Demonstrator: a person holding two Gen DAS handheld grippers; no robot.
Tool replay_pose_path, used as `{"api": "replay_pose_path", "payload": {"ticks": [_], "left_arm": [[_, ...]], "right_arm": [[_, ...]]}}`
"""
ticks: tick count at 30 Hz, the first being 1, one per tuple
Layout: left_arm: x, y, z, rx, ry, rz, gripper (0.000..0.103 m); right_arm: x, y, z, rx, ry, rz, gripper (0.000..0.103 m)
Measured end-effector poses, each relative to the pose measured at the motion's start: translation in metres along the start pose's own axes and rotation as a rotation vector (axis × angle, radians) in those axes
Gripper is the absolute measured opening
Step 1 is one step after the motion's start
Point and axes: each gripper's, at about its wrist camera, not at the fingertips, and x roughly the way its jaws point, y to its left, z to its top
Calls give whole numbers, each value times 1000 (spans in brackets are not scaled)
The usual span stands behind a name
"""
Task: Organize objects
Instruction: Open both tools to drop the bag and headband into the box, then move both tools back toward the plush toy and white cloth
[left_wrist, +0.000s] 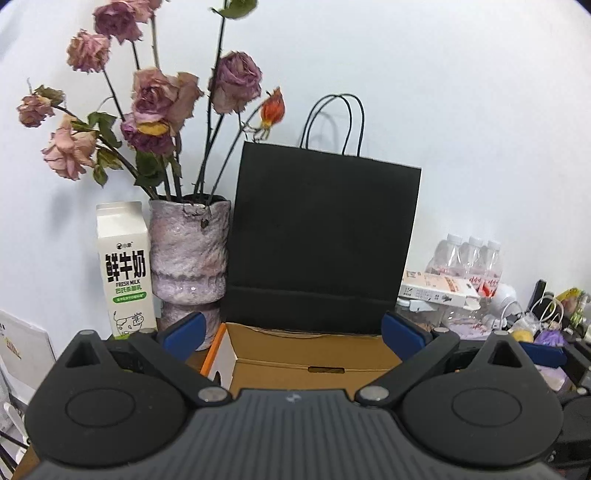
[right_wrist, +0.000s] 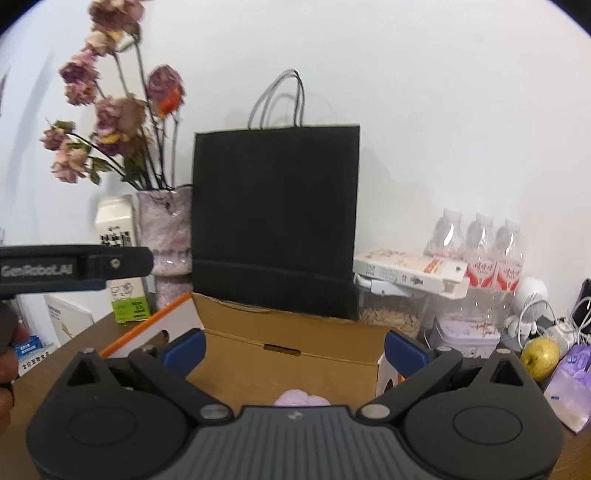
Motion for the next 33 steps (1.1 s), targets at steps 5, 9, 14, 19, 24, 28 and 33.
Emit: {"api": "replay_pose_path", "payload": {"ticks": [5,9,14,19,24,28,33], "left_arm": [[-17,4,5,-41,9,11,103],[-35,4,8,-48,11,29,103],[-65,-4,13,-31,-4,46,103],[-94,-13,9,-20,1,45,103],[-127,-21,2,-8,1,43,103],[-151,-25,-9,8,12,39,103],[-175,-24,-26,15,38,52,103]], "right_arm": [[-26,1,-2,8,-17,9,103],[-47,0,-7,21,-22,13,103],[-77,-6,-14,40,-29,5,103],[-111,-10,-21,42,-33,14,103],[-146,-10,-31,34,-32,7,103],[-170,-9,-43,24,-26,10,103],[-197,-5,-55,9,-19,10,103]]}}
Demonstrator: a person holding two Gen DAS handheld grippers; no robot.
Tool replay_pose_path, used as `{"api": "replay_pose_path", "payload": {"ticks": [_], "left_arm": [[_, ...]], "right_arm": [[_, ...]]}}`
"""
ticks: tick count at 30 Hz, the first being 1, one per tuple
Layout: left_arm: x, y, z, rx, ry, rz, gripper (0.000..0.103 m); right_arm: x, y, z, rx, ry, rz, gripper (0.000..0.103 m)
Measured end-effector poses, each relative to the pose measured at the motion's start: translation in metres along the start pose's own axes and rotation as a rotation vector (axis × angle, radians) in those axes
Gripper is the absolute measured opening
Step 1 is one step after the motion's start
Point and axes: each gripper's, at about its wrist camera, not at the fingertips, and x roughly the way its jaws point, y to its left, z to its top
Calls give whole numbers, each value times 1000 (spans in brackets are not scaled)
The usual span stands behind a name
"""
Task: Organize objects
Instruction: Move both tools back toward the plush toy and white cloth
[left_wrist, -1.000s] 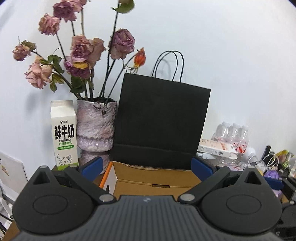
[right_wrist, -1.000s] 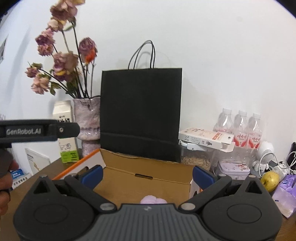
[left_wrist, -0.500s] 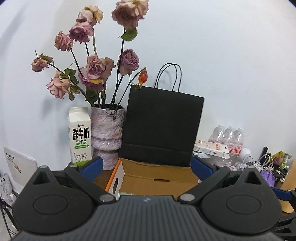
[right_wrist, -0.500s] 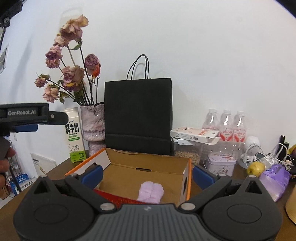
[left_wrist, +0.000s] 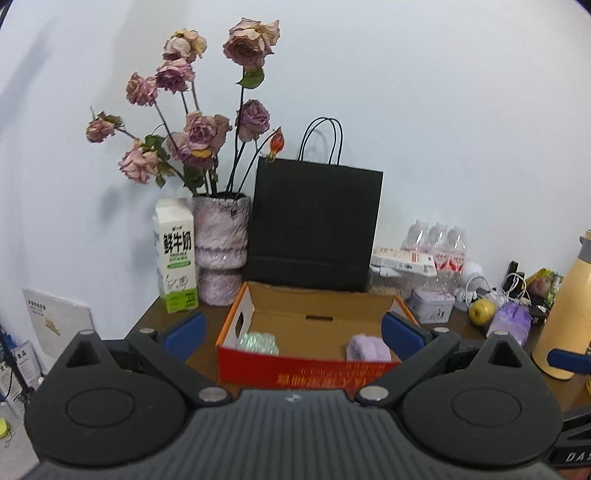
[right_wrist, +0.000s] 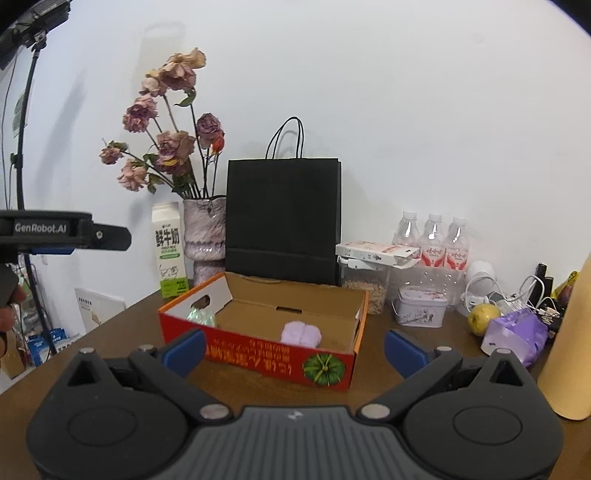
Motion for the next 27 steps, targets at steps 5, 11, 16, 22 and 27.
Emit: {"api": "replay_pose_path", "payload": {"ticks": [5,11,16,22,27], "left_arm": [[-20,1,-16,14,23,15,103],[-45,3,-41,33,49,15,103],[-57,8,-63,40,92,18,103],[-68,7,-92,66,129,32,103],[-73,10,-115,59,174,27,103]], "right_arm": [[-21,4,-14,-3,8,9,103],[-39,3,-30,6,23,13,103],[-49,2,-50,9,48,21,103],[-47,0,-76,13,107,24,103],[-46,-2,-94,25,145,31,103]]}}
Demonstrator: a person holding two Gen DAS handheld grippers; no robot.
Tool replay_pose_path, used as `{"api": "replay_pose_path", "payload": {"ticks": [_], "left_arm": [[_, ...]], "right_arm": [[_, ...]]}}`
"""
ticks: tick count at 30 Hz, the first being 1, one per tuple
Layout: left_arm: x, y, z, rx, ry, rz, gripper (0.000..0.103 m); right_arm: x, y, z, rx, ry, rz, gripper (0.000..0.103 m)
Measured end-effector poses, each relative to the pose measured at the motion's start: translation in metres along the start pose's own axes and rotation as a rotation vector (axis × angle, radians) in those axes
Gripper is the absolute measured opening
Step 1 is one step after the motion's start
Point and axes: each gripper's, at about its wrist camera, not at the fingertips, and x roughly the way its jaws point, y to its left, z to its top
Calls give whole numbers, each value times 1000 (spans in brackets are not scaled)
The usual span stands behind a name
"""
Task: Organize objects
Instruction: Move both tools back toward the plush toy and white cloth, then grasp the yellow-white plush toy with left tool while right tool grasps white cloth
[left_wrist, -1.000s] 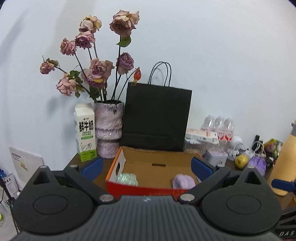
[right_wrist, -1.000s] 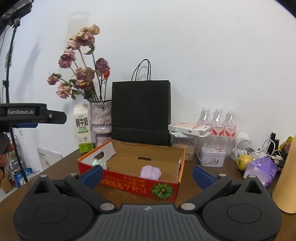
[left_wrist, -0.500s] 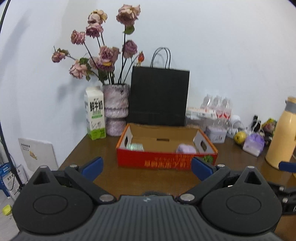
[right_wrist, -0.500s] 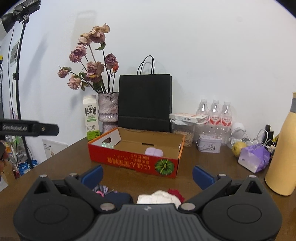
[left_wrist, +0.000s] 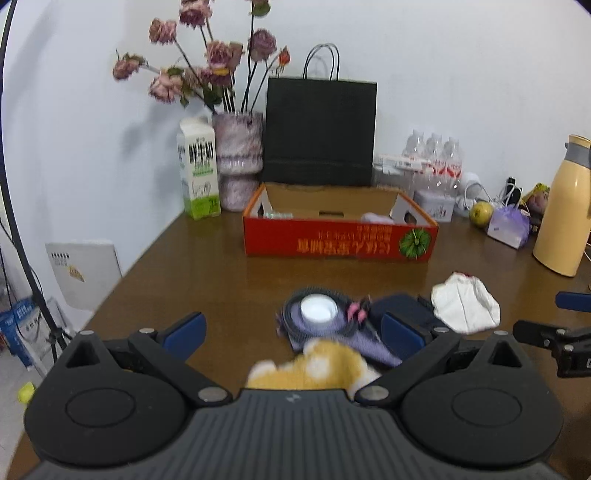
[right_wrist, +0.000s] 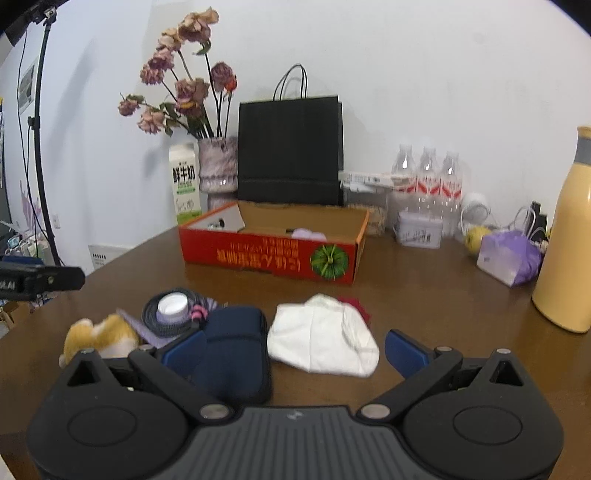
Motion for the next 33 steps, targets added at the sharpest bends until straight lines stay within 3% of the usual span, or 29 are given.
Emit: {"api": "replay_pose_path", "payload": {"ticks": [17,21,26,33], "left_arm": [[1,-29,-44,-51,108,-69,103],[10,-38,-47,-75,126,-37,103],[26,-45,-48,-177,131,59,103],[46,-56,-55,-184,130,132,103]], "right_arm": [[6,-10,-27,9,43,8,103],[7,-17,-30,10,52,10,103],[9,-25,-33,13,53,9,103],[15,-33,-39,27,65,12,103]]}}
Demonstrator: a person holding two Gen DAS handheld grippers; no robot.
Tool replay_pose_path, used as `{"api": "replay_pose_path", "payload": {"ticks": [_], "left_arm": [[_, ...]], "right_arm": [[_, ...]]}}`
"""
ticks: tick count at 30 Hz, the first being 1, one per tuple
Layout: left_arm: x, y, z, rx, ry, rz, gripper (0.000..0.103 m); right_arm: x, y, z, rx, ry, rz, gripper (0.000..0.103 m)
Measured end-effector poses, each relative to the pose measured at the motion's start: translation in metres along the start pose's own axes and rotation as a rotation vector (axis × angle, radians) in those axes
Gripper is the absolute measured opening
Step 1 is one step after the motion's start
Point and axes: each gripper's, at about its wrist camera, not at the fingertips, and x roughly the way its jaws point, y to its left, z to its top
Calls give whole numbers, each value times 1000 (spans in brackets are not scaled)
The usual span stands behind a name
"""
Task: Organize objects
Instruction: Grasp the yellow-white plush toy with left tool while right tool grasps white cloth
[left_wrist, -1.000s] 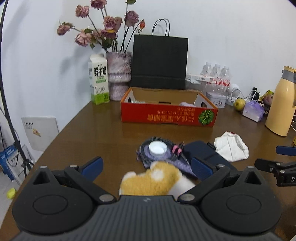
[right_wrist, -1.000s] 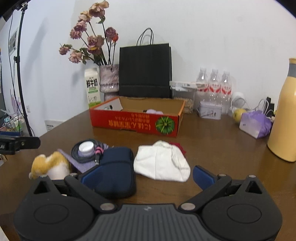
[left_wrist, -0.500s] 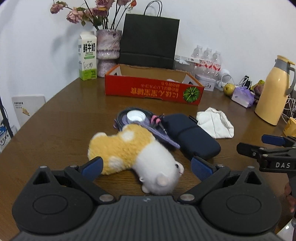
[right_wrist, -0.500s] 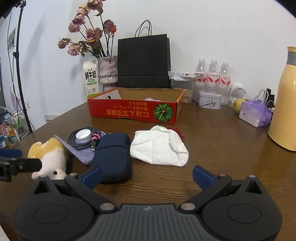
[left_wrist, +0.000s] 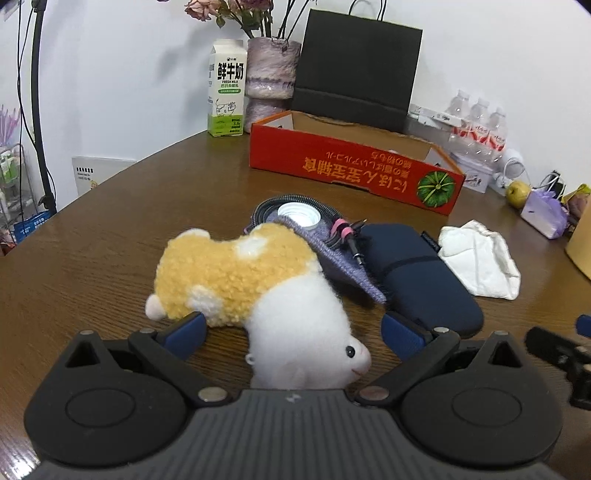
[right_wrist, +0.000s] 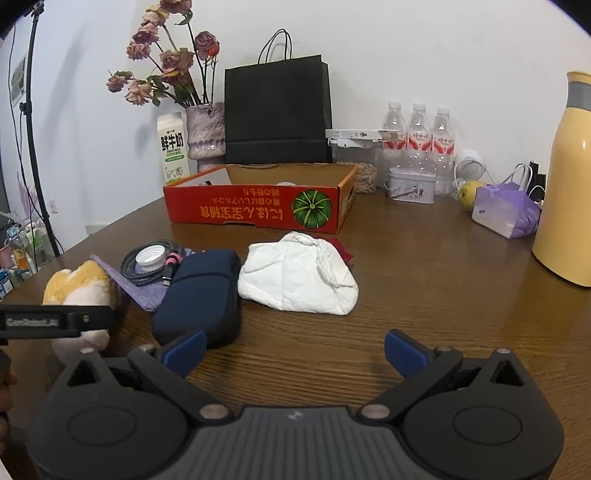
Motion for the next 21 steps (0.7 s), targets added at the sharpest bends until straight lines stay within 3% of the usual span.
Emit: {"api": "replay_pose_path", "payload": {"ticks": [2,5,6,11,17,21], "left_arm": [[3,1,-1,11,-2,7,95],[6,9,-2,-2,15,-22,63],[6,13,-2,-6,12,-35,59],[-1,36,-1,11,-2,-35,54],[-10,72,6,8,-45,5,53],[-14,83,19,20,-96,-8,53]], "right_arm": [[0,-2,1,-2,-4,-1,103],[1,-5,3,-4,-7,-8,103],[2,-5,4,-4,-6,-11,103],[6,-5,5,-19,5,-20,103],[16,-4,9,-37,23,-43,103],[20,-3,22,-62,11,-79,103]]}}
